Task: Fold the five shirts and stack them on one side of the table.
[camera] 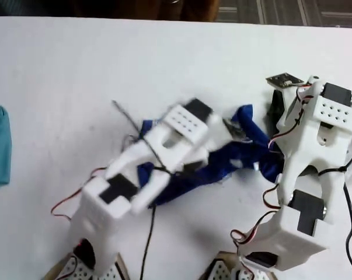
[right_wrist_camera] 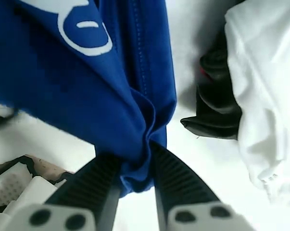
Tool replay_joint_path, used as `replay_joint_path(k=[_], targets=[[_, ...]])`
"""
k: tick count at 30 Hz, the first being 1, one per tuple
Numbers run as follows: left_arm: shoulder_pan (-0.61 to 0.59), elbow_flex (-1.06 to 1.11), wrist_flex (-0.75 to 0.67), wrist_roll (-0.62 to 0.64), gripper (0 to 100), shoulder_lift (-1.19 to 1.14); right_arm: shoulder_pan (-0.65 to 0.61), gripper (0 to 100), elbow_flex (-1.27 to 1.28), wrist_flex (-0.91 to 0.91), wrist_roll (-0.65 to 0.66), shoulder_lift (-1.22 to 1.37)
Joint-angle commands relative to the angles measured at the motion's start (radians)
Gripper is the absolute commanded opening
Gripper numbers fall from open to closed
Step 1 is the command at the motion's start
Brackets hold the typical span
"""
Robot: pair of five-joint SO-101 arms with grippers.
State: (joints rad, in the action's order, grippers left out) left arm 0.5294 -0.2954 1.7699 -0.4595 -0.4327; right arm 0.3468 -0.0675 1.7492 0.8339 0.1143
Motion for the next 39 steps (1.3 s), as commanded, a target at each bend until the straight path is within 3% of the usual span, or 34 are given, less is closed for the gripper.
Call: replay_joint_path(k=[1, 6, 12, 16, 20, 24, 34, 39], targets=[[-0.13, -0.041, 0.018, 0.008, 3, 0.199, -0.005, 2.3, -0.006, 0.019, 0.0, -0.045], [-0.296, 0.002, 0.02, 0.037, 3, 0.442, -0.035, 2.4, -0.011, 0.019, -0.005, -0.053], [-0.318, 0.154, 0.017, 0.037, 3, 0.664, -0.137, 2.5, -0.012, 0.019, -0.1, -0.054], [-0.387, 0.17, 0.015, 0.04, 3, 0.717, -0.206, 2.5, -0.02, 0.019, -0.138, -0.056], [-0.543, 0.13, 0.012, 0.028, 3, 0.706, -0.223, 2.3, -0.081, 0.019, -0.146, -0.051], [-0.647, 0.108, 0.011, -0.044, 3, 0.687, -0.265, 2.2, -0.152, 0.019, -0.199, -0.047], [-0.686, 0.111, 0.008, -0.052, 3, 0.686, -0.386, 3.5, -0.155, 0.022, -0.204, -0.054], [-0.694, 0.111, -0.025, -0.054, 3, 0.686, -0.381, 17.8, -0.178, 0.022, -0.203, -0.054]])
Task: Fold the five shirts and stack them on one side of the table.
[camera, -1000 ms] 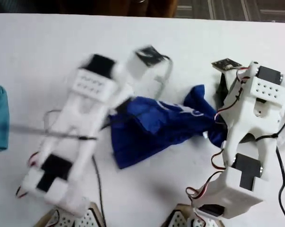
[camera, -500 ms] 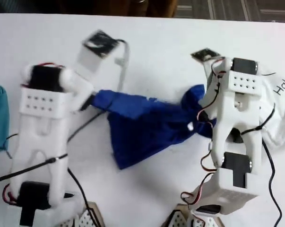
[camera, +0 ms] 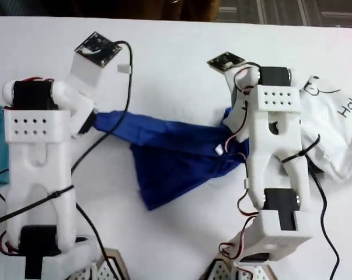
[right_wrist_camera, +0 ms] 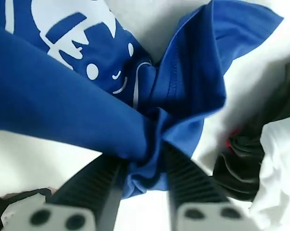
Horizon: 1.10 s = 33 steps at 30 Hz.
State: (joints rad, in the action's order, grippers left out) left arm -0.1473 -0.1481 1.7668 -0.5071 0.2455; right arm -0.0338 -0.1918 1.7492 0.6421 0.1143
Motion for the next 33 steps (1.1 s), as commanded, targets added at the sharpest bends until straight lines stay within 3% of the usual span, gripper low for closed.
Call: replay_joint_path(k=[1, 7, 14, 23, 28, 33], targets=[[-0.021, -0.036, -0.025, -0.006, 3, 0.008, -0.001, 17.8, -0.064, 0.022, -0.012, -0.054], [-0.025, -0.035, -0.08, -0.006, 3, 0.006, -0.013, 10.7, -0.115, 0.022, -0.005, -0.056], [-0.018, -0.035, -0.097, -0.058, 3, 0.005, -0.041, 31.0, -0.118, 0.019, 0.023, -0.028], [0.002, -0.033, -0.11, -0.054, 3, 0.003, -0.07, 31.1, -0.232, 0.022, 0.031, 0.087], [0.002, 0.051, -0.187, -0.052, 3, 0.003, -0.097, 31.1, -0.031, 0.024, 0.037, -0.028], [-0.003, 0.093, -0.224, -0.052, 3, 0.005, -0.222, 31.1, 0.341, 0.021, 0.063, -0.289]])
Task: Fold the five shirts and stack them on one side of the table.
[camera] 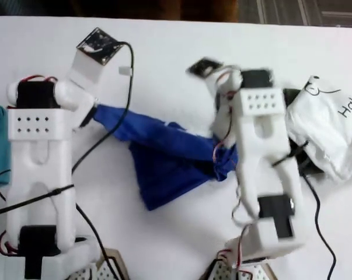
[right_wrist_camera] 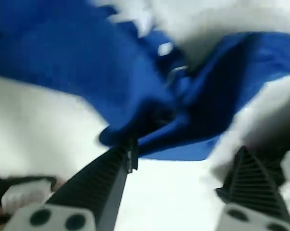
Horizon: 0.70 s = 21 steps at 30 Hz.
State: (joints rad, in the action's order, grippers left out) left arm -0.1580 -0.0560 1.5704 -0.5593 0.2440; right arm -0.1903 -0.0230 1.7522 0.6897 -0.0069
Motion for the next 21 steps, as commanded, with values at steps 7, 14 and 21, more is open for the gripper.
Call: replay_joint_path(k=[7, 14, 21], targets=[[0.014, 0.004, -0.095, 0.002, 3, -0.002, -0.163, 31.1, 0.331, 0.015, 0.011, -0.312], [0.011, -0.09, -0.084, 0.054, 3, -0.157, -0.045, 31.1, 0.345, -0.176, 0.018, -0.15], [0.011, -0.246, -0.048, 0.064, 3, -0.341, 0.179, 31.1, 0.172, -0.275, 0.098, 0.148]])
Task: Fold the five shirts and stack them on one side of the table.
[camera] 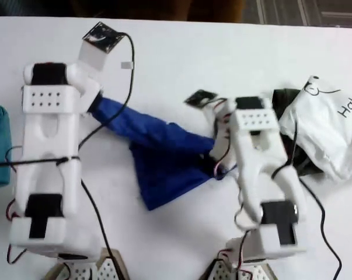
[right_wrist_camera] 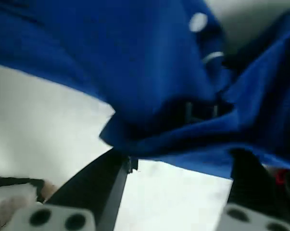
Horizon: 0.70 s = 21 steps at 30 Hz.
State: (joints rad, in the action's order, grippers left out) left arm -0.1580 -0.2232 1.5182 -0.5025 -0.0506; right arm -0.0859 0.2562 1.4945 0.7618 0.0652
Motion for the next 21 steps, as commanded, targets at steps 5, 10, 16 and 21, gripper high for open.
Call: replay_joint_path(k=[5, 10, 16, 21], targets=[[0.015, -0.209, 0.06, 0.066, 3, -0.112, 0.208, 31.1, -0.311, -0.016, 0.029, 0.225], [0.049, -0.234, 0.06, 0.066, 3, -0.115, 0.283, 31.1, -0.488, -0.01, 0.029, 0.361], [0.087, -0.219, 0.052, 0.069, 3, -0.18, 0.292, 31.1, -0.726, 0.101, 0.023, 0.493], [0.094, -0.223, 0.054, 0.071, 3, -0.221, 0.242, 31.1, -0.896, 0.283, -0.041, 0.433]])
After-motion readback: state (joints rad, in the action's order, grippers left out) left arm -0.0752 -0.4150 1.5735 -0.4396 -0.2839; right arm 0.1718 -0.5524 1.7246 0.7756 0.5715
